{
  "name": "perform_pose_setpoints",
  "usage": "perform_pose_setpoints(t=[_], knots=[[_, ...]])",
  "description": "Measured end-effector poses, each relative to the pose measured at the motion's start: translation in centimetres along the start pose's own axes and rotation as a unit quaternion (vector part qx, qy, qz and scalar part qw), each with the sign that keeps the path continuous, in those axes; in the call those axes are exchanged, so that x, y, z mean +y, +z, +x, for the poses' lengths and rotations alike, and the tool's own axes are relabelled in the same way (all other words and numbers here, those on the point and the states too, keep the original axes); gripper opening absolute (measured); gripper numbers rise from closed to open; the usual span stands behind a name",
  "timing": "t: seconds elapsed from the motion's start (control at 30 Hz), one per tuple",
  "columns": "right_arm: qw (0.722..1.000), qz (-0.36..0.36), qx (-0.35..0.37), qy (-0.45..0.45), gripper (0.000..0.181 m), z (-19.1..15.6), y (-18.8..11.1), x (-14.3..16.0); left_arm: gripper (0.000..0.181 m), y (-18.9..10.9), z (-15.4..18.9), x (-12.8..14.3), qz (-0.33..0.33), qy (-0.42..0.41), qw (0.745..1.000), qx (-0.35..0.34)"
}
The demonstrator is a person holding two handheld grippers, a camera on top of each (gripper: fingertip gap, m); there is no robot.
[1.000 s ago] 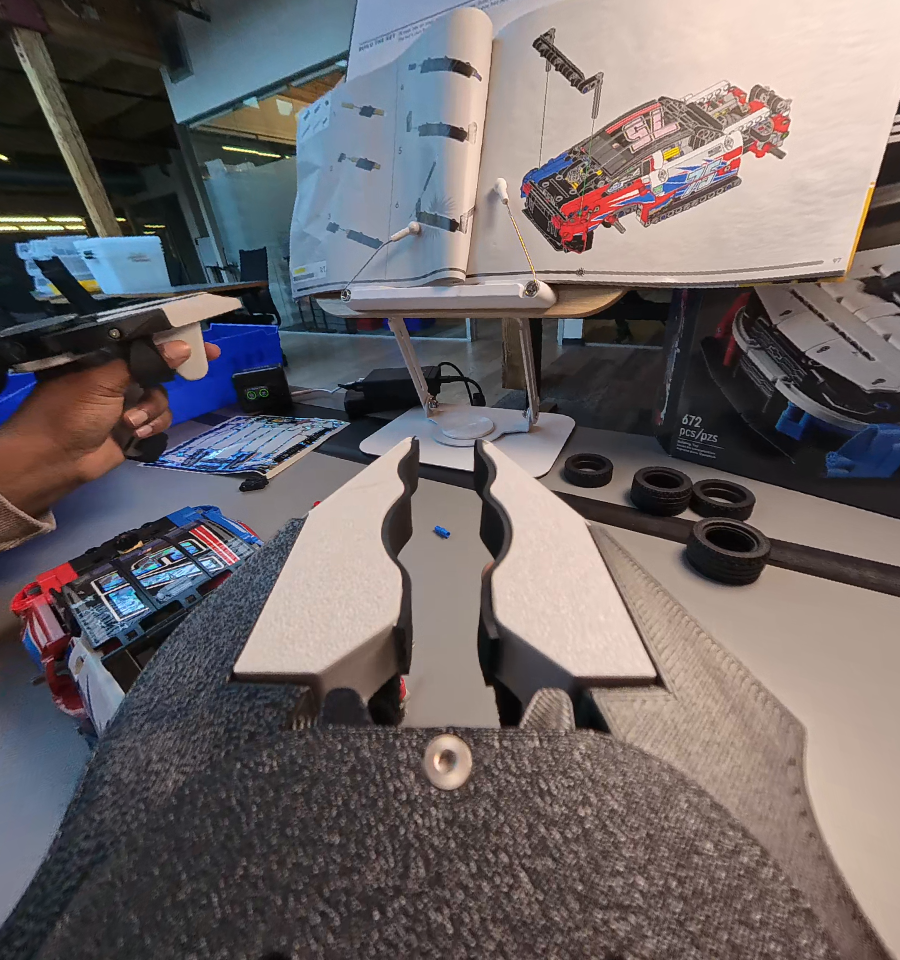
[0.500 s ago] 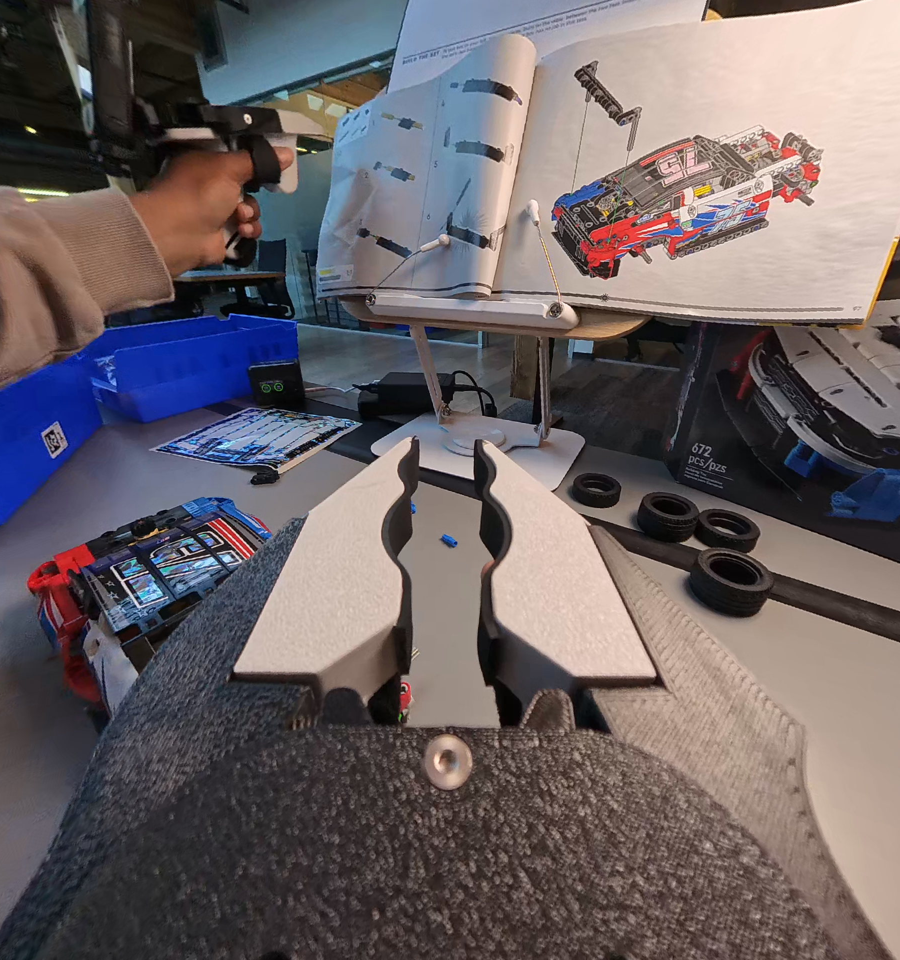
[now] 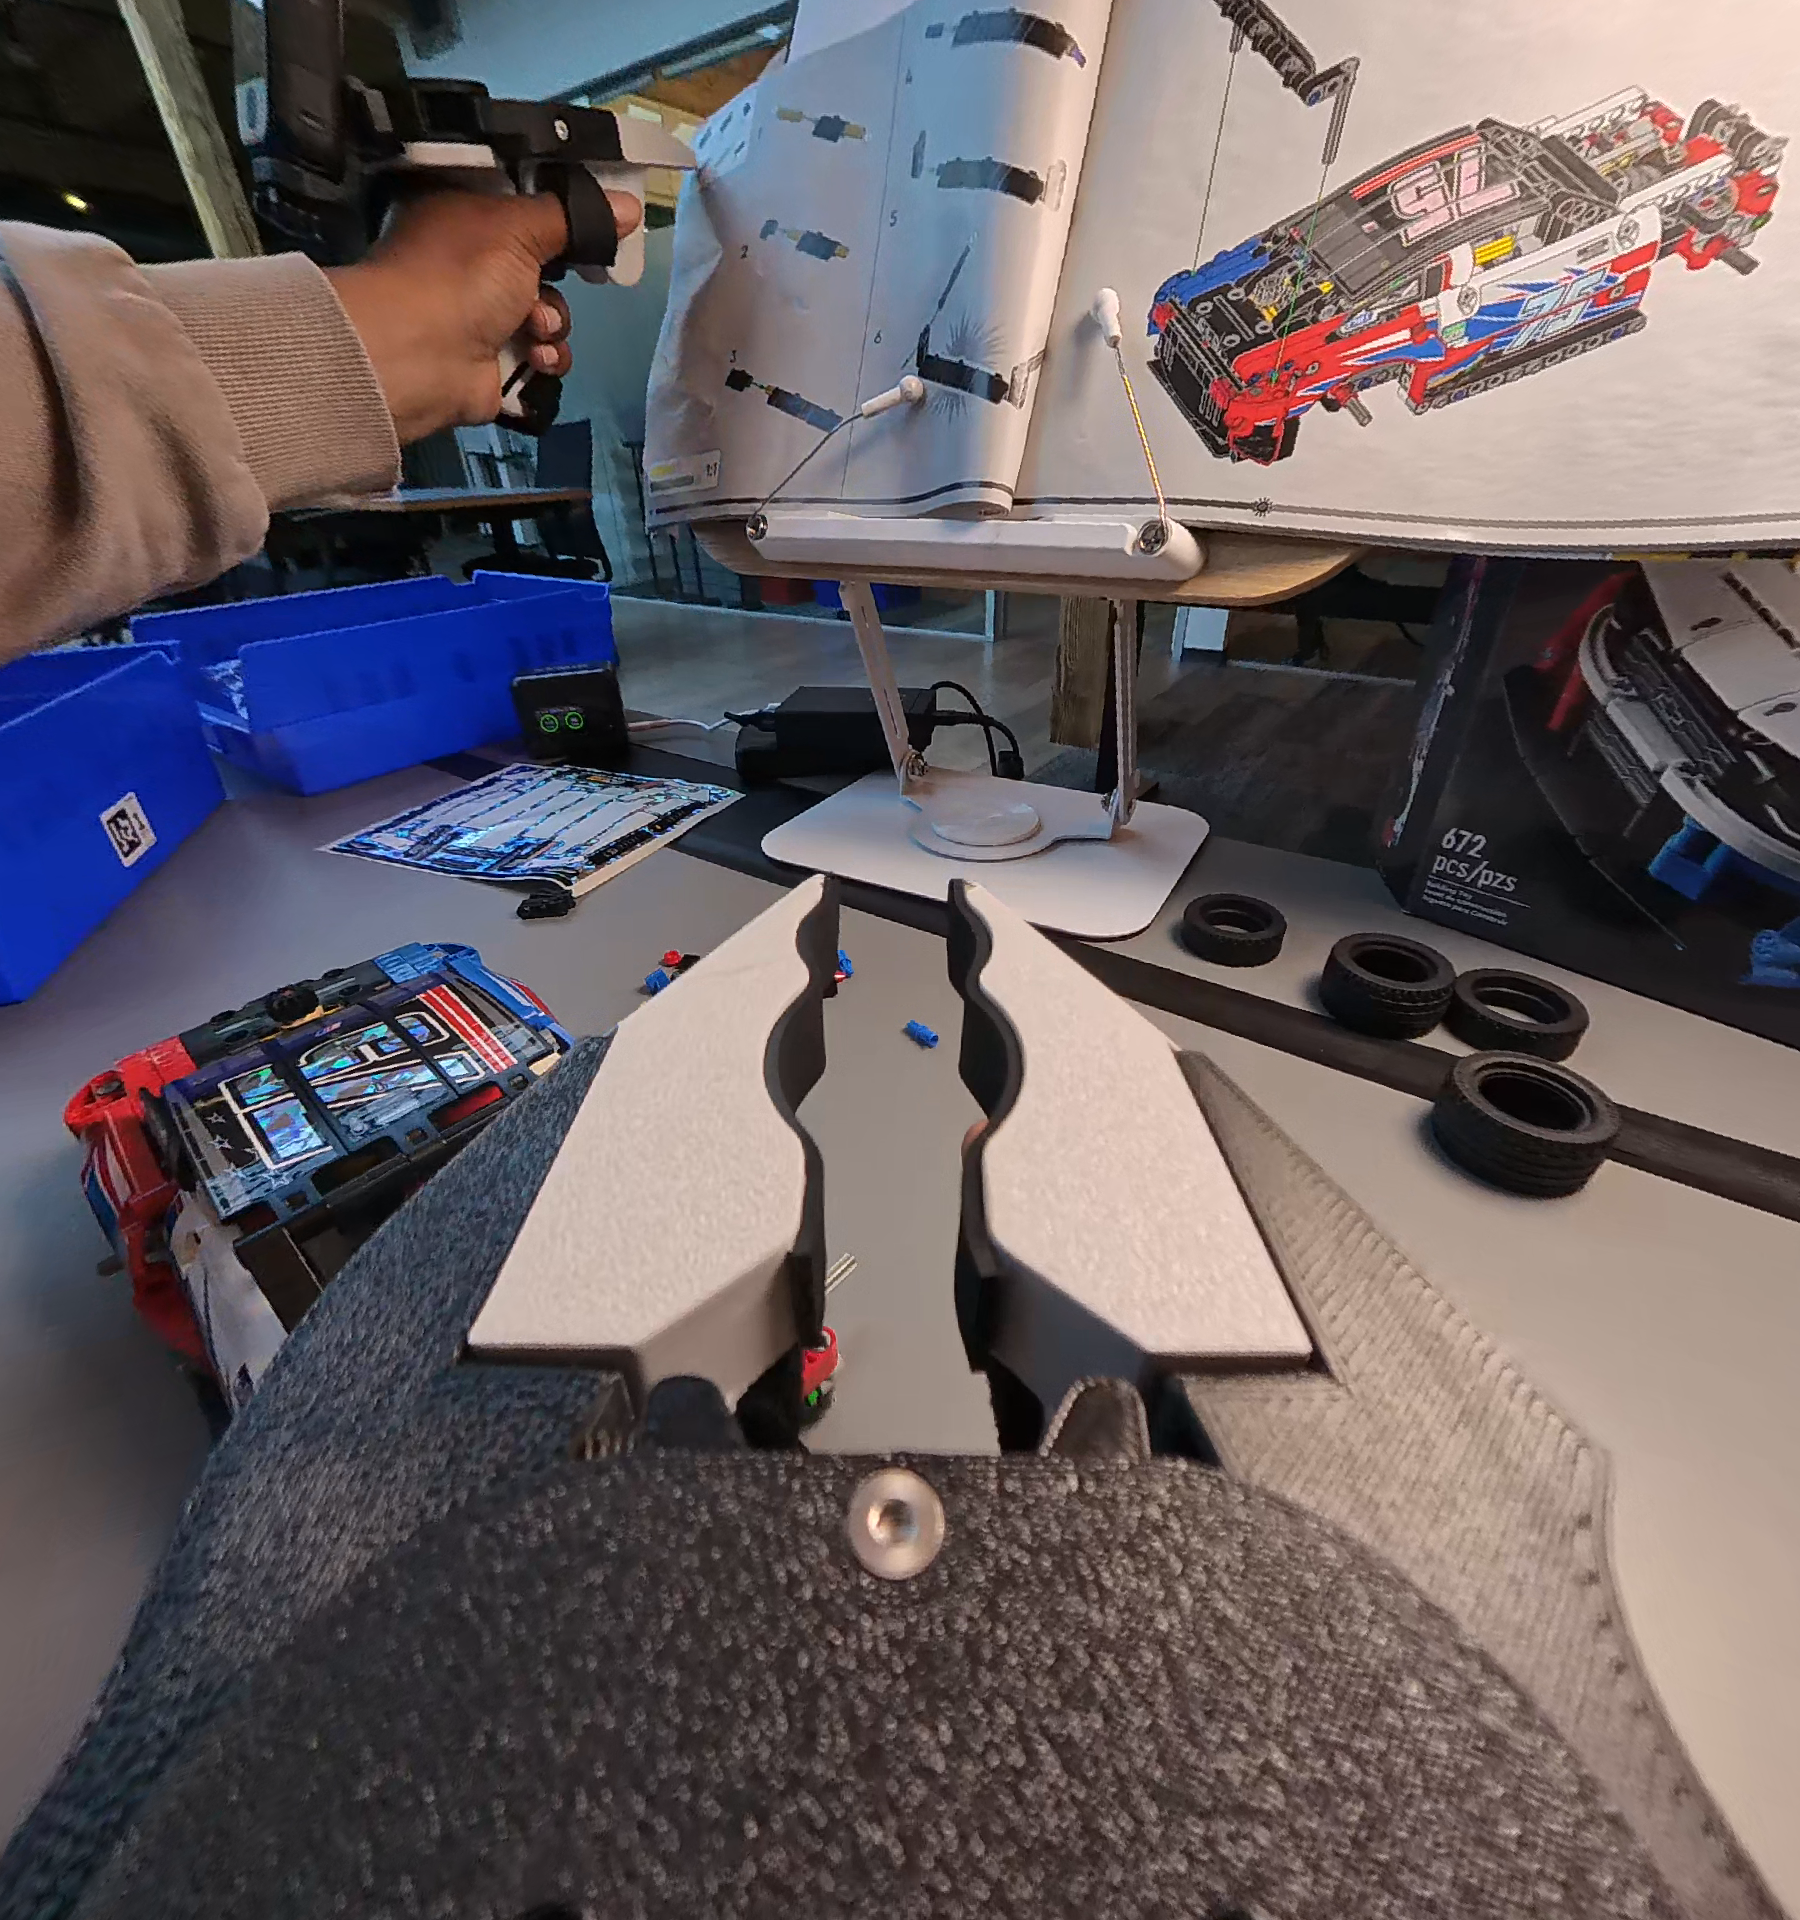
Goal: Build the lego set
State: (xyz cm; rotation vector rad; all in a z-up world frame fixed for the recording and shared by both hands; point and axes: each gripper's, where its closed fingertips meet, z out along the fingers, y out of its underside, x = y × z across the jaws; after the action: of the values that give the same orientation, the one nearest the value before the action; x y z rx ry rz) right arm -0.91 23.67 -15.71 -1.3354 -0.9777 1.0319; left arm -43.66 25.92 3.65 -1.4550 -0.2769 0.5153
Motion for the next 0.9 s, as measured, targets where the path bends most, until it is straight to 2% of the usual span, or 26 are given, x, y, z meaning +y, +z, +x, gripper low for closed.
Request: perform_pose_setpoints(t=[0.43, 0.9], knots=[[1.000, -0.008, -0.001, 0.005, 0.018, -0.2, 0.1, 0.5, 0.000, -0.2, 2.5, -1.3, 0.018, -0.021, 0.999, 0.041], [1.000, -0.014, -0.013, 0.005, 0.018, -0.6, 0.2, 0.8, 0.000, -0.4, 3.9, -0.6, 0.015, 0.001, 0.998, 0.053]])
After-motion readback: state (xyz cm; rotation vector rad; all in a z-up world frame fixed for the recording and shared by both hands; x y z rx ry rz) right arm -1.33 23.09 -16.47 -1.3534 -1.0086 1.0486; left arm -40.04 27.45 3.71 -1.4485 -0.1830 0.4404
